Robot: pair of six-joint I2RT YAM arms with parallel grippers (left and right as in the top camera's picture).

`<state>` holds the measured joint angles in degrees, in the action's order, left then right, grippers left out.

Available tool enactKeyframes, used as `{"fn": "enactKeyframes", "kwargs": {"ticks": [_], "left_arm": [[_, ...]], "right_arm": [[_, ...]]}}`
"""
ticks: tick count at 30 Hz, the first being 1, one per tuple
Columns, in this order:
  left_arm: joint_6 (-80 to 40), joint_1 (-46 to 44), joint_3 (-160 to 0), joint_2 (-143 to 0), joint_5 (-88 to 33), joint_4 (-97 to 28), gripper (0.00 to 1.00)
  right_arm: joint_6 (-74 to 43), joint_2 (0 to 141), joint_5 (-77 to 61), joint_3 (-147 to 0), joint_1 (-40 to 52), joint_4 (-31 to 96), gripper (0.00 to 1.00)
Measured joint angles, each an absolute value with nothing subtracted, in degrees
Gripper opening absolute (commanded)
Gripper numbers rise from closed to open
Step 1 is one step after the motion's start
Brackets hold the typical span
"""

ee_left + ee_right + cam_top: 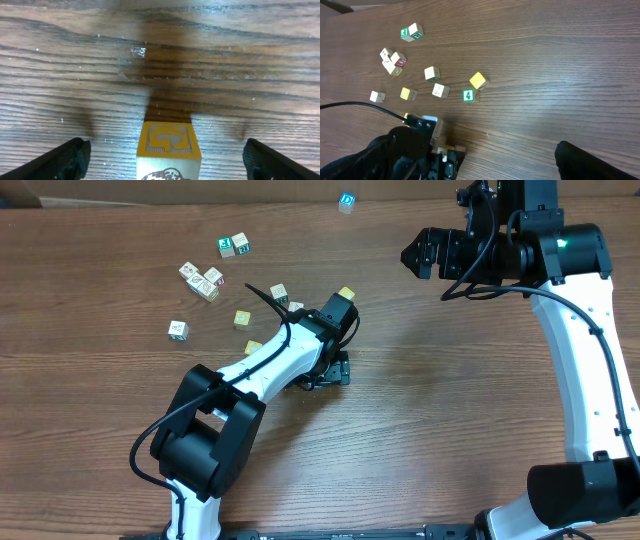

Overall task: Form a tower
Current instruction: 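Open the left gripper to release the yellow block and raise it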

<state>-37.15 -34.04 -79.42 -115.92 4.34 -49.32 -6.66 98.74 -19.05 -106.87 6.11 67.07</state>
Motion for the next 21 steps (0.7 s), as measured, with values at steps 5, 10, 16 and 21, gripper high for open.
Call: {"fn": "enactKeyframes", "kwargs": {"ticks": [5, 10, 16, 21], "left_arm": [[-35.8, -33.9, -81.4, -115.9, 5.0, -55.6, 0.99], [-33.9, -32.3, -91.9, -116.0, 6.4, -63.9, 0.97], [-29.8, -29.8, -108.0, -116.0, 7.8, -70.7, 0.93], [-28.2, -26.6, -118.8, -116.0, 8.3, -70.6, 0.89]], "right_arm": [[-6.6, 98.7, -19.0, -106.9, 6.1, 67.1, 1.0], [-6.6, 98.7, -19.1, -106.9, 6.1, 67.0, 1.0], [-6.7, 98.7, -19.0, -106.9, 6.1, 67.1, 1.0], [-6.6, 98.7, -19.0, -106.9, 6.1, 67.1, 1.0]]}}
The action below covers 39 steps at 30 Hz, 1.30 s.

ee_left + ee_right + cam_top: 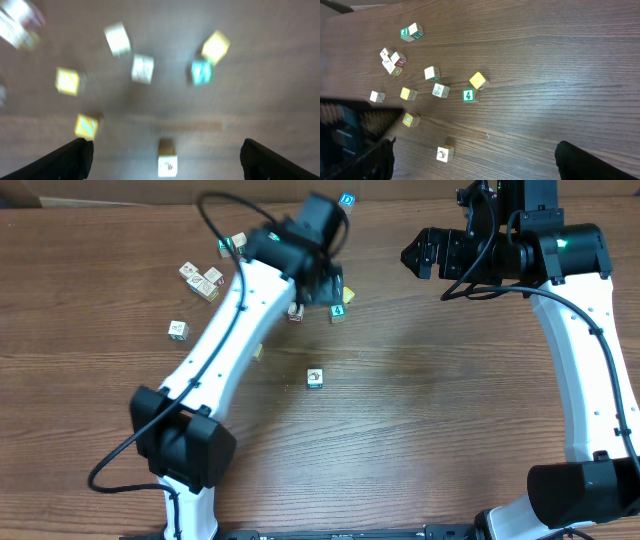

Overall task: Form a tower
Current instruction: 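Open the left gripper to release the yellow block and raise it, then swing the left gripper to the upper left and grasp a red-lettered block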

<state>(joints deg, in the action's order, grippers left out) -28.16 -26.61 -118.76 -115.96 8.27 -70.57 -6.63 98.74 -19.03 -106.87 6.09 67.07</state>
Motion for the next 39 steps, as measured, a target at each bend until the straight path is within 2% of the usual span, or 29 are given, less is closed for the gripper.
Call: {"fn": "enactKeyframes", "kwargs": {"ticks": [10, 15, 21, 29, 31, 35, 39], "left_arm": [[-27.8, -17.0, -122.8, -116.3, 8.9, -65.0, 0.88], [-27.4, -15.6, -122.8, -118.2, 8.9, -62.3, 0.87], [-26.6, -15.6, -122.8, -124.8, 8.8, -60.3, 0.73], [-26.9, -15.2, -122.6, -135.2, 6.6, -56.5, 0.7], [-27.1, -15.2, -122.5, -136.8, 6.0, -55.5, 0.66], [-28.6, -15.2, -122.5, -139.0, 5.2, -54.3, 0.52], [-29.8, -15.2, -122.5, -139.8, 4.9, -54.2, 0.43]], "right_arm": [[-6.6, 98.7, -19.0, -106.9, 6.1, 67.1, 1.0], [-6.7, 98.7, -19.0, -106.9, 6.1, 67.1, 1.0], [-6.6, 98.7, -19.0, -106.9, 6.1, 67.1, 1.0], [-6.6, 98.7, -19.0, -106.9, 6.1, 67.1, 1.0], [-6.6, 98.7, -19.0, -106.9, 6.1, 67.1, 1.0], [-6.7, 98.7, -19.0, -106.9, 6.1, 67.1, 1.0], [-6.7, 98.7, -19.0, -106.9, 6.1, 67.1, 1.0]]}}
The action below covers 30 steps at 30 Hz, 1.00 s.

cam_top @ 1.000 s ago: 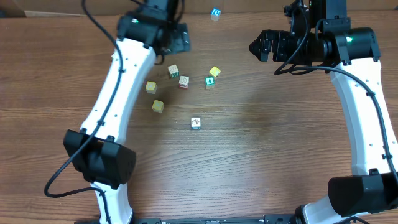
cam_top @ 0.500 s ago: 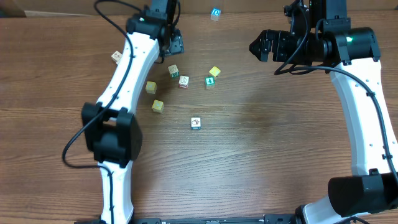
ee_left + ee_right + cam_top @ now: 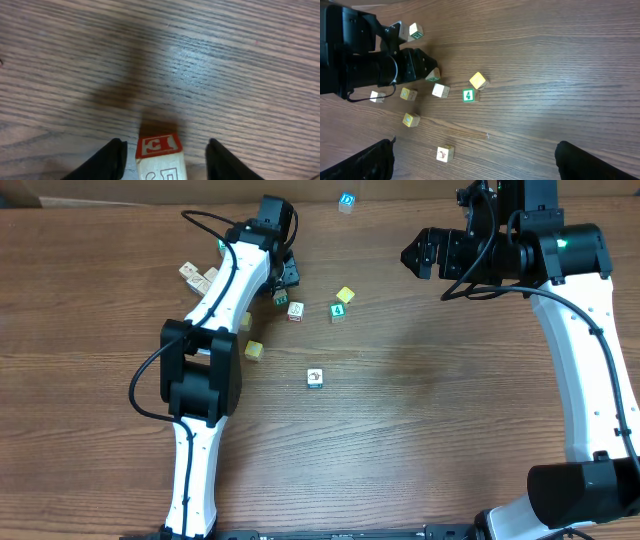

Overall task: Form a tower
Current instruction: 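Swing the left gripper to the upper left and grasp a red-lettered block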

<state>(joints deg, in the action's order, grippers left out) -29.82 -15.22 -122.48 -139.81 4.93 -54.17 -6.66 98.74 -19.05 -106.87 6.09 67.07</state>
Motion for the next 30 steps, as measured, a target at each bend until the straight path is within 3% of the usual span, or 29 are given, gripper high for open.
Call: {"fn": "enactKeyframes", "kwargs": {"ticks": [7, 23, 30], "left_arm": [[-30.0, -15.2, -122.5, -140.2, 4.5, -55.4, 0.36], [-30.0, -15.2, -122.2, -141.0, 4.1, -57.3, 0.32], [-30.0, -15.2, -122.2, -141.0, 3.6, -57.2, 0.38]], "right_arm": [[-6.7, 98.7, -19.1, -106.9, 6.1, 67.1, 1.0], [-6.7, 98.7, -19.0, -106.9, 6.1, 67.1, 1.0], [-6.6, 98.7, -19.0, -106.9, 6.1, 67.1, 1.0]]}}
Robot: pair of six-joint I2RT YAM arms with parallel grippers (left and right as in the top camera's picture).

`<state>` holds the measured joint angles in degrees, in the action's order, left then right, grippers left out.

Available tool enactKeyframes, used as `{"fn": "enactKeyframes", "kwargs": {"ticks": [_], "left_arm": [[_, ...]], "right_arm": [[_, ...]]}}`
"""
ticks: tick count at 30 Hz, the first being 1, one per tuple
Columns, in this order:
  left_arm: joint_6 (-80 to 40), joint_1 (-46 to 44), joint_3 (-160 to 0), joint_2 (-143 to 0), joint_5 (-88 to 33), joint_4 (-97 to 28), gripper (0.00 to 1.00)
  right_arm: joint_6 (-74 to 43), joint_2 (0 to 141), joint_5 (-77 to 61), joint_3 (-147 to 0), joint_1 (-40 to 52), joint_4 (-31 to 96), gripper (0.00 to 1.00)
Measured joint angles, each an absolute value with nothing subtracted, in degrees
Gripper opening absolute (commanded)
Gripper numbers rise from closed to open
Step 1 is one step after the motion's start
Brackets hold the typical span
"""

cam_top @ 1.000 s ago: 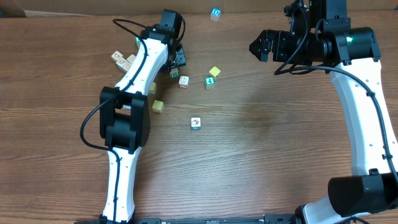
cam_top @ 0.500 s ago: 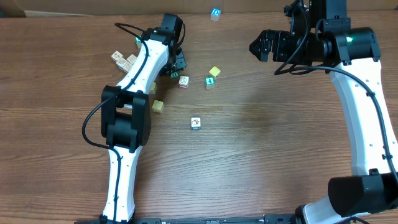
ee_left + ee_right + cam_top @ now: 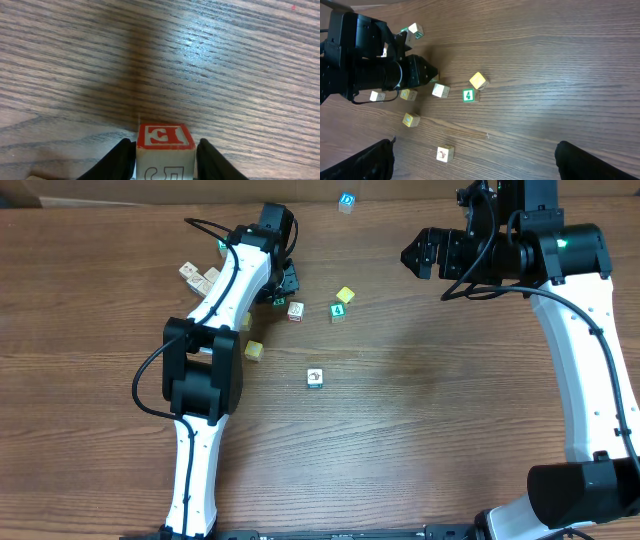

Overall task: Form a tower
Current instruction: 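Swing the left gripper to the upper left and grasp a red-lettered block, then lift the red-lettered block with the left gripper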

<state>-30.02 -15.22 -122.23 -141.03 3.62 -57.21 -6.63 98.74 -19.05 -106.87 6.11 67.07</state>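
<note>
My left gripper is shut on a wooden block with a red-framed letter face, both fingers pressed against its sides. In the overhead view the left gripper is low at the back left among scattered blocks and hides that block. A lone picture block sits at the table's middle, also seen from the right wrist. My right gripper hangs high at the back right, open and holding nothing.
Loose blocks lie near the left gripper: a green "4" block, a yellow block, a pale block, another yellow one and a cluster further left. A blue block sits at the far edge.
The left fingers, which stood apart on either side of the red-faced block, are now closed against it. The left arm has barely shifted. The right arm has not moved.
My left gripper was open around an orange-topped block at the table's middle. Then it was raised over the scattered blocks, with that block left alone in the middle. Then it was low at the back left, straddling the red-faced block, and now it grips it.
</note>
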Motion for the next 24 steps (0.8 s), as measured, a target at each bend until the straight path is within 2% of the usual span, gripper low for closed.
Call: {"fn": "enactKeyframes", "kwargs": {"ticks": [4, 9, 24], "left_arm": [[-29.5, -15.2, -122.2, -141.0, 3.4, -57.2, 0.39], [-27.9, -15.2, -122.2, -139.6, 3.2, -57.3, 0.47], [-25.4, -15.2, -122.2, -138.1, 3.2, -57.6, 0.45]], "right_arm": [[-6.6, 98.7, -19.0, -106.9, 6.1, 67.1, 1.0], [-6.6, 98.7, -19.0, -106.9, 6.1, 67.1, 1.0], [-6.6, 98.7, -19.0, -106.9, 6.1, 67.1, 1.0]]}}
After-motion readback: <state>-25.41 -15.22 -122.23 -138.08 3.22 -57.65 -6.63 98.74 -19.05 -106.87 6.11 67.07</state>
